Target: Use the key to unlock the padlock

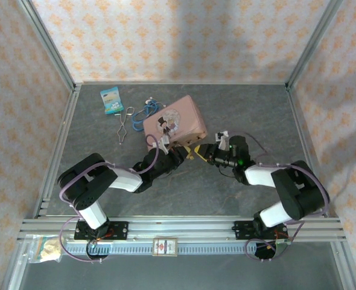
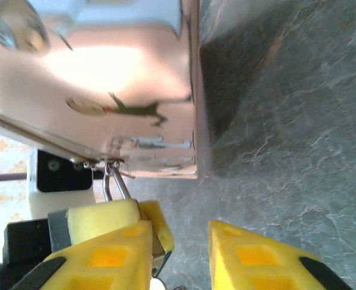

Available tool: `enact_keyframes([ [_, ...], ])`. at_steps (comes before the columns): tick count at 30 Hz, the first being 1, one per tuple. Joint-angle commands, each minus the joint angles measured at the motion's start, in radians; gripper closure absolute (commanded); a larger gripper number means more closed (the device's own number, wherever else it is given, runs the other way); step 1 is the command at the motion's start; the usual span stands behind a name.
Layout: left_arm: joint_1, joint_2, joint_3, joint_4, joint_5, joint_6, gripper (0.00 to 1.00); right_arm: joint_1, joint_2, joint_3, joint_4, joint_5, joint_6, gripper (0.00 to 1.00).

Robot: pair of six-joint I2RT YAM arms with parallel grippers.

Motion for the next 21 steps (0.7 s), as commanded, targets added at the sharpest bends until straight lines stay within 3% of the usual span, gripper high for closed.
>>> enact_keyframes([
  [1, 0.001, -0.052, 0.024, -0.021, -0.096, 0.024, 1.00, -0.002, -0.043, 0.002, -0.073, 0.077, -0.078, 0.67],
  [9, 0.002, -0.024, 0.057, -0.015, -0.106, 0.012, 1.00, 0.010, -0.089, -0.085, 0.039, 0.051, -0.041, 0.65],
  [15, 0.002, 0.004, 0.058, 0.037, -0.083, -0.025, 1.00, 0.070, -0.086, -0.164, 0.238, 0.061, 0.090, 0.64],
  [21, 0.001, 0.014, 0.053, 0.069, -0.073, -0.040, 1.00, 0.119, 0.018, -0.183, 0.511, 0.088, 0.250, 0.64],
])
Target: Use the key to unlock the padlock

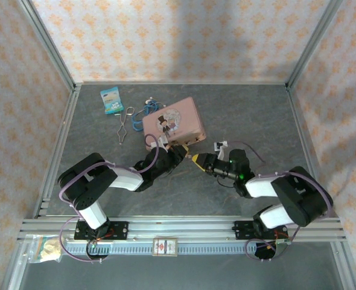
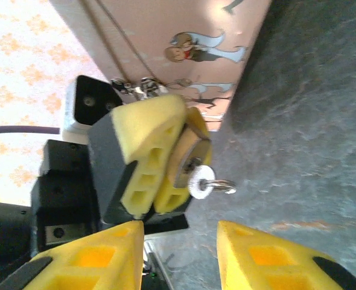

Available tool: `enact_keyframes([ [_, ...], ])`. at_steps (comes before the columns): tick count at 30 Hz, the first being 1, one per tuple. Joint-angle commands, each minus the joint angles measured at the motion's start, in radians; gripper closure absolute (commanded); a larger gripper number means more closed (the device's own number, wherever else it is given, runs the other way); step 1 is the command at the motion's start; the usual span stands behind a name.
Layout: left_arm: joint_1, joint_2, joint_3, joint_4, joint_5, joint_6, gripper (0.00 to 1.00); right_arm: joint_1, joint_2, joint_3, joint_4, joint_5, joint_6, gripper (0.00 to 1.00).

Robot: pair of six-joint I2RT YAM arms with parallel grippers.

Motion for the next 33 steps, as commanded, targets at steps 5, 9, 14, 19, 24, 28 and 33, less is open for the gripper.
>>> enact_keyframes([
  [5, 0.000, -0.002, 0.020, 0.144, 0.004, -0.029, 1.00, 0.011, 0.115, 0.001, 0.258, 0.058, 0.144, 0.67],
  [9, 0.001, -0.004, 0.010, 0.160, 0.002, -0.038, 1.00, 0.014, 0.157, -0.005, 0.315, 0.064, 0.172, 0.67],
  [14, 0.001, -0.005, 0.008, 0.172, 0.005, -0.044, 1.00, 0.032, 0.183, 0.014, 0.337, 0.064, 0.177, 0.67],
  [19, 0.000, -0.002, 0.009, 0.181, 0.007, -0.048, 1.00, 0.043, 0.225, 0.030, 0.388, 0.062, 0.202, 0.78],
  [24, -0.003, -0.005, 0.000, 0.195, 0.010, -0.054, 1.00, 0.044, 0.272, 0.044, 0.458, 0.059, 0.241, 0.85],
  [28, -0.011, -0.018, -0.019, 0.206, 0.006, -0.052, 1.00, 0.042, 0.295, 0.041, 0.533, 0.067, 0.291, 0.85],
  [33, -0.010, -0.029, -0.050, 0.228, -0.002, -0.060, 1.00, 0.042, 0.268, 0.023, 0.504, 0.095, 0.281, 0.74],
])
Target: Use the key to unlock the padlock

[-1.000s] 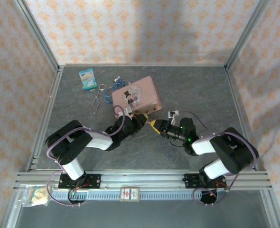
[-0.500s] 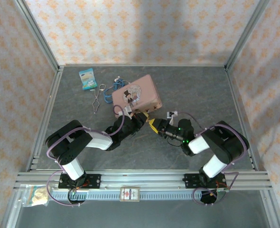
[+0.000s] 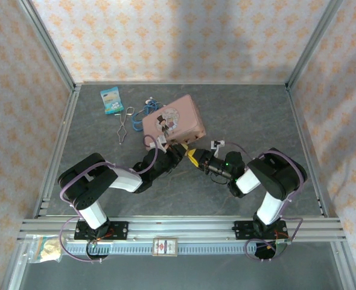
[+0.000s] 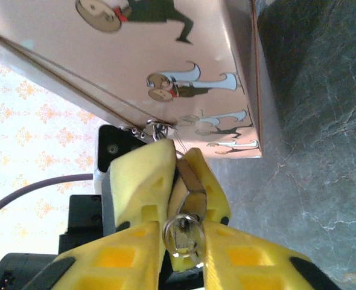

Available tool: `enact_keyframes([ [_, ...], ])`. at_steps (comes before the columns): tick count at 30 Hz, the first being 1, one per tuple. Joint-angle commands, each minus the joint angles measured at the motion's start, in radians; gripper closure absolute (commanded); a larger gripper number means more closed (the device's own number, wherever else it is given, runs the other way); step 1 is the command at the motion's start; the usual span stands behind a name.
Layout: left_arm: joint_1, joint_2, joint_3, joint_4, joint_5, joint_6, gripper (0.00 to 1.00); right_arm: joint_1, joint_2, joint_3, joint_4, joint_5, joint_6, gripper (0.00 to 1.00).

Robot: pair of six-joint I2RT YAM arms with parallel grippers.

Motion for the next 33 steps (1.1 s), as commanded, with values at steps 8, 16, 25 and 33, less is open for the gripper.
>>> enact_keyframes([
  [8, -0.011, -0.033, -0.020, 0.137, 0.001, -0.023, 1.00, 0.005, -0.017, 0.007, 0.061, 0.028, -0.001, 0.84],
  [16, -0.011, -0.023, -0.023, 0.158, -0.002, -0.031, 1.00, 0.019, -0.008, 0.015, 0.055, 0.027, -0.004, 0.89],
  [25, -0.011, -0.011, -0.052, 0.286, 0.028, 0.032, 1.00, 0.009, 0.034, 0.063, 0.119, -0.030, 0.166, 1.00],
  [33, -0.011, 0.162, -0.139, 0.814, 0.122, 0.151, 1.00, -0.031, 0.075, 0.154, 0.412, -0.113, 0.746, 1.00],
])
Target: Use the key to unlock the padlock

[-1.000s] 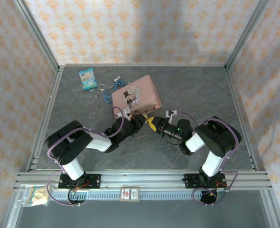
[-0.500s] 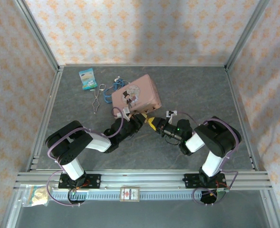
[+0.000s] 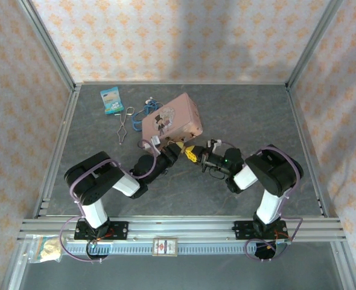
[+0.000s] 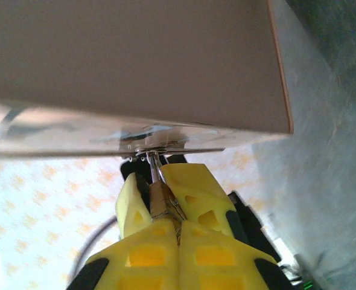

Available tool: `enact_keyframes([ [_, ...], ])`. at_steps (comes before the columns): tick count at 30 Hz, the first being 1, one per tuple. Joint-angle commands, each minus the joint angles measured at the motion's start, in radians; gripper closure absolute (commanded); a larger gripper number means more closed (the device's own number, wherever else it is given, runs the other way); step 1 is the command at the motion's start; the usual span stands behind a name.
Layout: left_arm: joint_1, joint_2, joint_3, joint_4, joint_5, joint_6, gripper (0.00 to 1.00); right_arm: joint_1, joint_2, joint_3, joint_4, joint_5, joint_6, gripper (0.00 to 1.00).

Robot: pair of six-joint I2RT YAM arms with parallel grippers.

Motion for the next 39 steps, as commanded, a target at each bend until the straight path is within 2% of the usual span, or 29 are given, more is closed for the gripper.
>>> enact_keyframes([
  [1, -0.029, 0.061, -0.015, 0.359, 0.142, 0.108, 1.00, -0.011, 0.003, 0.088, 0.355, -0.015, 0.333, 1.00],
  [3, -0.044, 0.056, -0.010, 0.357, 0.136, 0.185, 1.00, -0.011, -0.015, 0.127, 0.356, -0.023, 0.404, 1.00],
  [5, -0.042, 0.061, -0.008, 0.357, 0.129, 0.205, 1.00, -0.011, -0.028, 0.144, 0.355, -0.007, 0.467, 1.00],
  [9, -0.040, 0.067, 0.003, 0.359, 0.166, 0.285, 1.00, -0.018, -0.065, 0.129, 0.354, 0.100, 0.564, 1.00],
  [12, -0.040, 0.055, -0.002, 0.359, 0.170, 0.310, 1.00, -0.029, -0.084, 0.148, 0.355, 0.141, 0.556, 1.00],
  [19, -0.040, 0.049, -0.022, 0.359, 0.144, 0.294, 1.00, -0.029, -0.062, 0.136, 0.355, 0.107, 0.514, 1.00],
  [25, -0.040, 0.068, -0.048, 0.358, 0.049, 0.263, 1.00, -0.031, -0.012, 0.085, 0.328, 0.056, 0.324, 1.00],
  [29, -0.040, 0.073, -0.059, 0.307, -0.024, 0.222, 1.00, -0.039, 0.000, 0.094, 0.221, 0.013, 0.106, 0.95],
  [34, -0.040, 0.013, -0.049, 0.139, -0.080, 0.195, 1.00, -0.038, -0.097, 0.121, -0.155, -0.011, -0.214, 0.80],
  [39, -0.040, -0.046, -0.020, -0.050, -0.115, 0.174, 1.00, -0.038, -0.250, 0.175, -0.670, 0.065, -0.558, 0.70],
])
